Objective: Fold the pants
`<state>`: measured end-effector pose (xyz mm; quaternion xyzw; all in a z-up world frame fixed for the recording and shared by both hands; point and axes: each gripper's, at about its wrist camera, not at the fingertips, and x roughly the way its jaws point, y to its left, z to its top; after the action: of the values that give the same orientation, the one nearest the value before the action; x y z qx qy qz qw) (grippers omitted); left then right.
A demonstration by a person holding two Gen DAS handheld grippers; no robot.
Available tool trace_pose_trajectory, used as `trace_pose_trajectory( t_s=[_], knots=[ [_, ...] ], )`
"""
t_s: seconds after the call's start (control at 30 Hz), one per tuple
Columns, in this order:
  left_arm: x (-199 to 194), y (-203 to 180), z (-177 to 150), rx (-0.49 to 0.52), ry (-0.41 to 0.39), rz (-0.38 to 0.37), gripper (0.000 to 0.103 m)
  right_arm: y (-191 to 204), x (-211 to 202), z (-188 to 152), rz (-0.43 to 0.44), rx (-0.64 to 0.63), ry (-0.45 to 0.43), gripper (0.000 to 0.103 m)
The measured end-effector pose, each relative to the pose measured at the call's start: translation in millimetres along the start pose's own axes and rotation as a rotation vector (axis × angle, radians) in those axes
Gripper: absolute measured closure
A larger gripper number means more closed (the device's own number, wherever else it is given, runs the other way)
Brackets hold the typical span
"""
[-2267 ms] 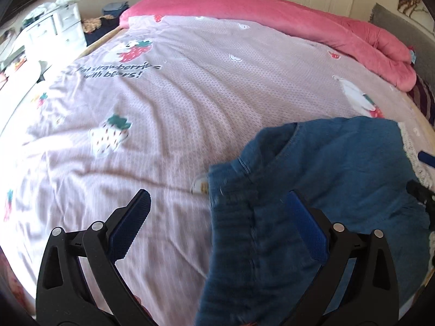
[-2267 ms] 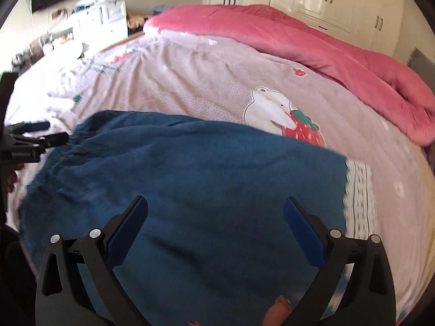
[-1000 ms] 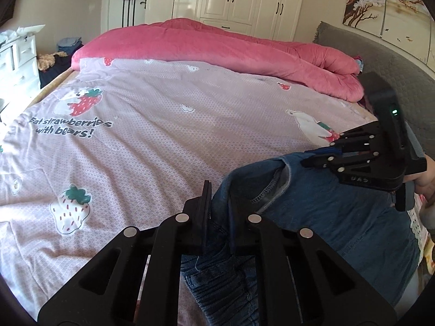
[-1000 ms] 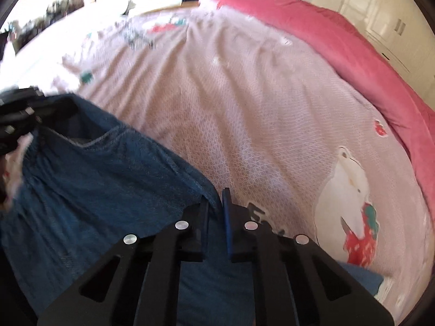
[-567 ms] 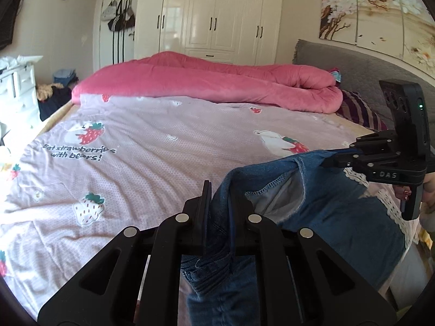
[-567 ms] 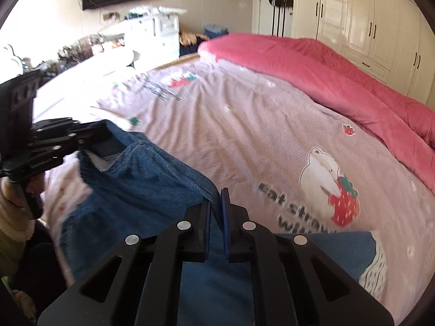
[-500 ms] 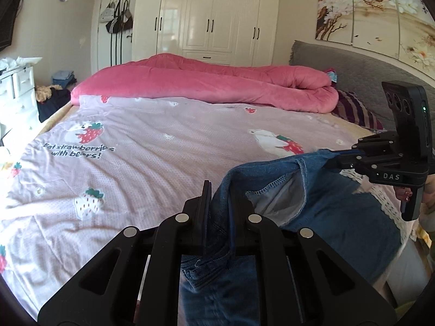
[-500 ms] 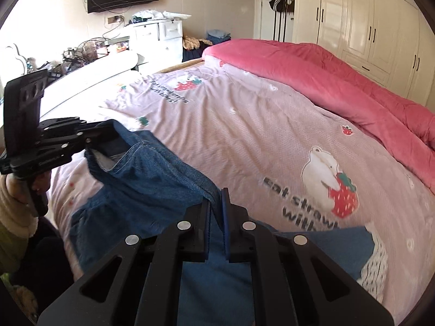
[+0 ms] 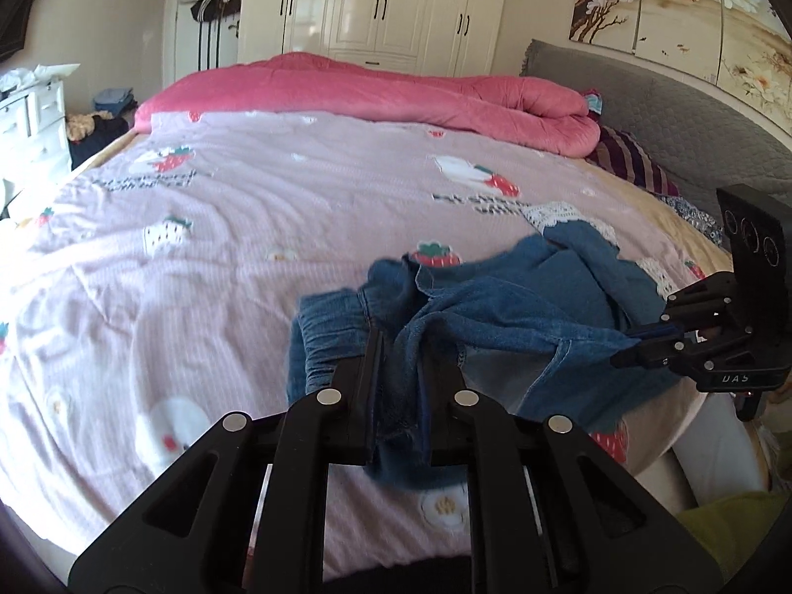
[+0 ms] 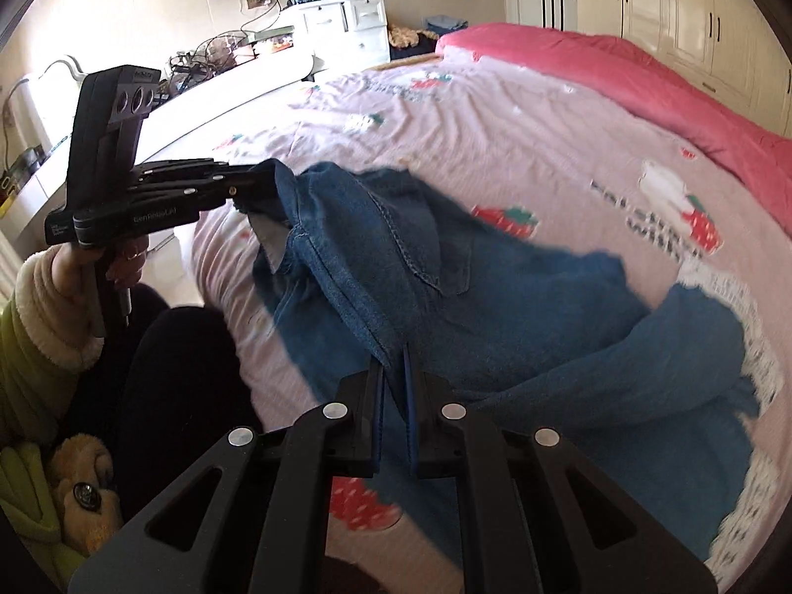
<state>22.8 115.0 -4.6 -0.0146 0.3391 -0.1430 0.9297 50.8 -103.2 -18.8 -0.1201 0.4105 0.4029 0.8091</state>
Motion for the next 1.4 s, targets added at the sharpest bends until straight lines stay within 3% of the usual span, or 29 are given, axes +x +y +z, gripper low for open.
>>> trace_pose_trajectory(
  t_s=[0.33,0.53,0.6,0.67,0.7,0.83,0.93,1.03,1.23,1.33,1.4],
  knots=[
    [10.1,-13.5,-30.0,0.03,0.132,0.052,0.095,-3.6,24.8,-39.9,0.037,0.106,0.047,0.096],
    [8.1,-10.8,-35.0,0.005,0.163,0.04,0.094,-10.7,10.2,-38.8,0.101,0.182,0.025,0.087],
    [6.3,-8.3,-36.6,-0.016,0.164,0.035,0.093,-14.7,-9.2,-31.3,0.131,0.21,-0.021,0.081],
    [4.4,-8.0,-36.5,-0.016,0.16,0.049,0.093,-16.3,-28.2,-21.7,0.128,0.221,-0.088,0.055],
    [3.5,-7.7,-36.2,-0.016,0.158,0.055,0.093,-17.6,-36.7,-14.6,0.121,0.224,-0.127,0.053],
    [-4.5,-8.7,-30.9,-0.009,0.122,0.112,0.09,-23.7,-27.2,-6.9,0.106,0.243,-0.127,0.053],
    [-14.6,-8.5,-21.4,0.007,0.064,0.166,0.09,-24.6,6.6,-11.0,0.05,0.242,-0.018,0.053],
    [-12.5,-5.1,-20.4,0.008,0.092,0.18,0.078,-21.9,30.0,-24.1,0.036,0.268,0.077,0.053],
    [-19.9,5.5,-34.6,-0.052,0.15,0.145,0.067,-19.7,29.3,-31.2,0.028,0.256,0.081,0.053],
    [-39.6,8.0,-32.3,-0.081,0.12,0.147,0.065,-19.8,28.8,-31.1,0.032,0.255,0.076,0.053],
    [-56.3,6.6,-25.0,-0.077,0.076,0.189,0.065,-19.0,29.1,-30.2,0.032,0.258,0.074,0.053]
  ],
)
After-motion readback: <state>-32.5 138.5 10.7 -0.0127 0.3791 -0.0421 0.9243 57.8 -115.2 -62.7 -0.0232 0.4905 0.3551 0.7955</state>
